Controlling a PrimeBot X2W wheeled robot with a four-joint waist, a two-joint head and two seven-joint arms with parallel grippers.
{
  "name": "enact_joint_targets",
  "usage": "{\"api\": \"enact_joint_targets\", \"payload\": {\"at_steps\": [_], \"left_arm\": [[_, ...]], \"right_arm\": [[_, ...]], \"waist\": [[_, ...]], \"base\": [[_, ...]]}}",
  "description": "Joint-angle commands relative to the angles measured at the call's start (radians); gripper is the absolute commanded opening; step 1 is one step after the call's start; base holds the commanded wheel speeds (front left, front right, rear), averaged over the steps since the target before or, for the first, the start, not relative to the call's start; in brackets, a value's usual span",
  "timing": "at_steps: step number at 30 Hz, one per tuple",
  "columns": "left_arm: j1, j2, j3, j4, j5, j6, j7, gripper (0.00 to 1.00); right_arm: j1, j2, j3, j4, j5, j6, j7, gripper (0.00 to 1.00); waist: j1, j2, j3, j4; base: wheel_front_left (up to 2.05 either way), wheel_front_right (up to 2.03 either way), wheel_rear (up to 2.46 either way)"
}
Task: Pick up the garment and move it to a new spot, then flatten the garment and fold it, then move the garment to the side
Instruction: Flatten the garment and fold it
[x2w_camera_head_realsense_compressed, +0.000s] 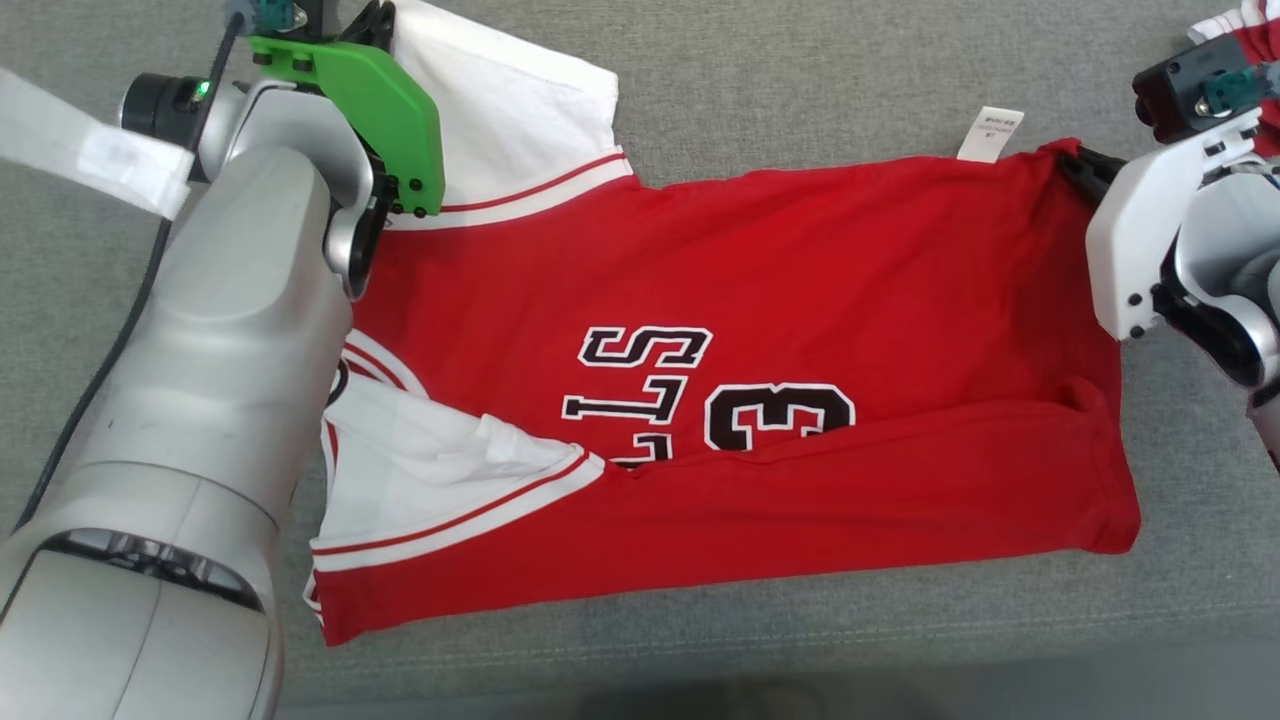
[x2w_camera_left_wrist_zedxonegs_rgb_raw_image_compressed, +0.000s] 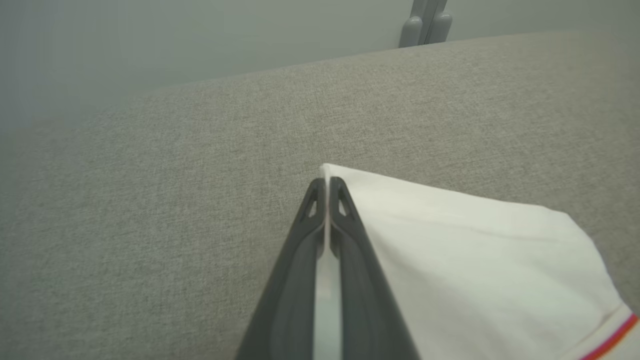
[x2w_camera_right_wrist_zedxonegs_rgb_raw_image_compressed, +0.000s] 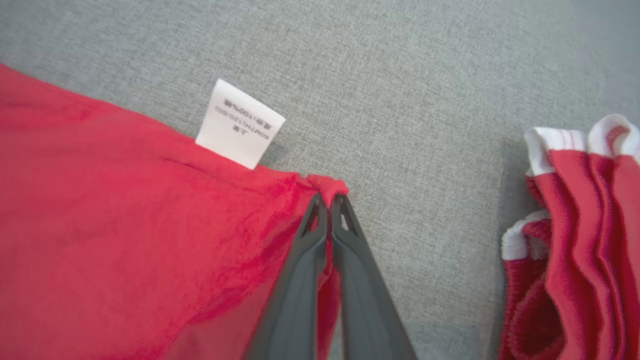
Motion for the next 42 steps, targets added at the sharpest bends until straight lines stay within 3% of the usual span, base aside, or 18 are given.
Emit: {"api": "enact_joint_targets", "payload": {"at_steps": [1,8,15,26,34,42], "left_arm": [[0.027,-0.004,0.005,-0.016,-0.010,0.008,-0.033,0.00],[0.136,-0.007,0.019,-0.114,-0.031,0.022,-0.150,0.00],[0.271,0.020,0.012,-0.252,-0.042,0.036,-0.163,0.00],[0.632,0.198,-0.010,-0.753,-0.041,0.201,0.012,0.00],[0.850,0.293,-0.011,-1.032,-0.070,0.310,0.134,0.00],[0.952,0.327,-0.020,-1.125,-0.076,0.366,0.182,0.00]], "right_arm": [[0.024,-0.021,-0.004,-0.017,0.012,-0.002,-0.011,0.00],[0.130,-0.113,0.011,-0.120,0.045,-0.002,-0.051,0.00],[0.203,-0.213,0.073,-0.216,0.077,-0.002,-0.090,0.00],[0.202,-0.416,0.298,-0.326,0.150,-0.002,-0.123,0.00],[0.209,-0.440,0.375,-0.278,0.202,-0.002,-0.140,0.00],[0.217,-0.422,0.440,-0.211,0.234,-0.002,-0.174,0.00]], "waist": [[0.0000,0.0000,-0.034,0.036],[0.0000,0.0000,-0.100,0.088],[0.0000,0.0000,-0.156,0.107],[0.0000,0.0000,-0.232,0.106],[0.0000,0.0000,-0.269,0.103],[0.0000,0.0000,-0.286,0.099]], "base": [[0.00,0.00,0.00],[0.00,0.00,0.00],[0.00,0.00,0.00],[0.00,0.00,0.00],[0.00,0.00,0.00],[0.00,0.00,0.00]]}}
